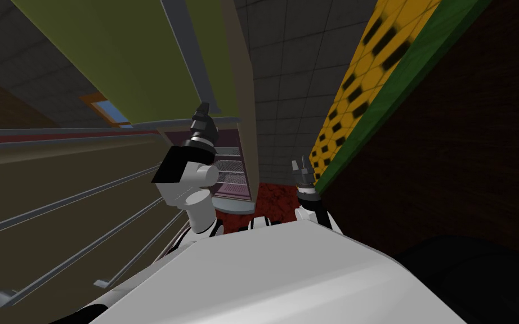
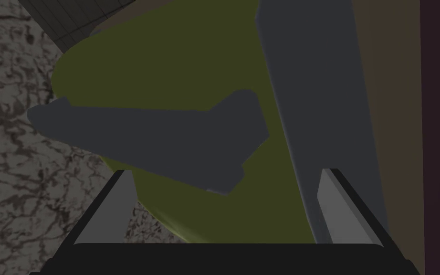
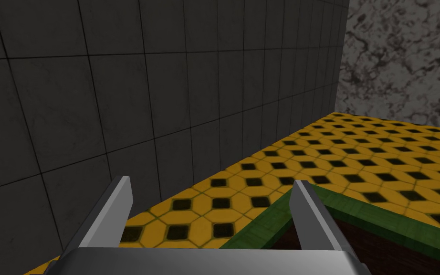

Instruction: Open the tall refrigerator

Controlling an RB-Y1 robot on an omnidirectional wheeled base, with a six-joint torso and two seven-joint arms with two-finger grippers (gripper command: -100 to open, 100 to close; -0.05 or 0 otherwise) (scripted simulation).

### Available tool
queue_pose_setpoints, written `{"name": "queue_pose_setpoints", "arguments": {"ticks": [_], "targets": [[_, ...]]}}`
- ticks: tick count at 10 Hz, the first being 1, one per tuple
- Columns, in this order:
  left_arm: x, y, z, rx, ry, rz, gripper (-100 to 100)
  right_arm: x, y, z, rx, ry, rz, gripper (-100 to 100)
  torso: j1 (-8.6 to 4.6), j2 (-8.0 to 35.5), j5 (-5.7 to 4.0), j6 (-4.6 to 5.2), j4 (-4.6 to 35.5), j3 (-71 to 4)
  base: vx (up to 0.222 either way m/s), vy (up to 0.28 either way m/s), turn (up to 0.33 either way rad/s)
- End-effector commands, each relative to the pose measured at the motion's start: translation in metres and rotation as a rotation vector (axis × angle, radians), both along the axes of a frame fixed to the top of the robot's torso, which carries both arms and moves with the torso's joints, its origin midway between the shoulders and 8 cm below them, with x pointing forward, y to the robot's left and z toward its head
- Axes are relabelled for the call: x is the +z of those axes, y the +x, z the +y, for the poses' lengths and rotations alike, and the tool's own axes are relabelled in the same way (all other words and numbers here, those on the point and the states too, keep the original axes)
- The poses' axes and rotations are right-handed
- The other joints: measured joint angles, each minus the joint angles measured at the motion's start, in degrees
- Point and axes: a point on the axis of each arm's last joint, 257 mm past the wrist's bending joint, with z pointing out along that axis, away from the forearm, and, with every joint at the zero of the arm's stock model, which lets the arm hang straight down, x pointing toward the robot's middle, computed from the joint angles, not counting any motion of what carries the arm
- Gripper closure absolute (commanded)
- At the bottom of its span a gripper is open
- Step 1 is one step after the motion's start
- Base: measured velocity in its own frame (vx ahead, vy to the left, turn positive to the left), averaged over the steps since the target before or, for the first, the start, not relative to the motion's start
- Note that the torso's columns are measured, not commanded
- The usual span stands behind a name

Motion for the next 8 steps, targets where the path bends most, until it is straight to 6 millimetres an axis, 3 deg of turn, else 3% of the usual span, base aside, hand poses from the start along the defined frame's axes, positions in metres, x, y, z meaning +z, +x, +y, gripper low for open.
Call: {"name": "queue_pose_setpoints", "arguments": {"ticks": [1, 6, 7, 8], "targets": [[0.01, -0.005, -0.001, 0.001, 0.0, 0.0, -100, 0.0, 0.0, 0.0, 0.0, 0.0, 0.0, 0, 0.0, -0.1, 0.0, 0.0, 0.0, 0.0, 0.063, 0.001, -0.004], [0.022, -0.012, -0.003, 0.001, 0.001, -0.001, -100, 0.0, 0.0, 0.0, 0.0, 0.0, 0.0, 0, -0.02, -0.1, -0.01, 0.0, 0.0, -0.1, 0.051, -0.001, -0.002], [0.017, -0.008, -0.002, 0.001, 0.001, 0.0, 100, 0.0, 0.0, 0.0, 0.0, 0.0, 0.0, 0, -0.02, 0.0, -0.01, 0.0, 0.0, 0.0, -0.037, -0.004, 0.005], [0.015, -0.007, -0.001, 0.001, 0.001, 0.0, 100, 0.0, 0.0, 0.0, 0.0, 0.0, 0.0, 0, -0.04, 0.1, 0.0, 0.01, 0.0, 0.1, -0.063, -0.002, 0.005]]}}
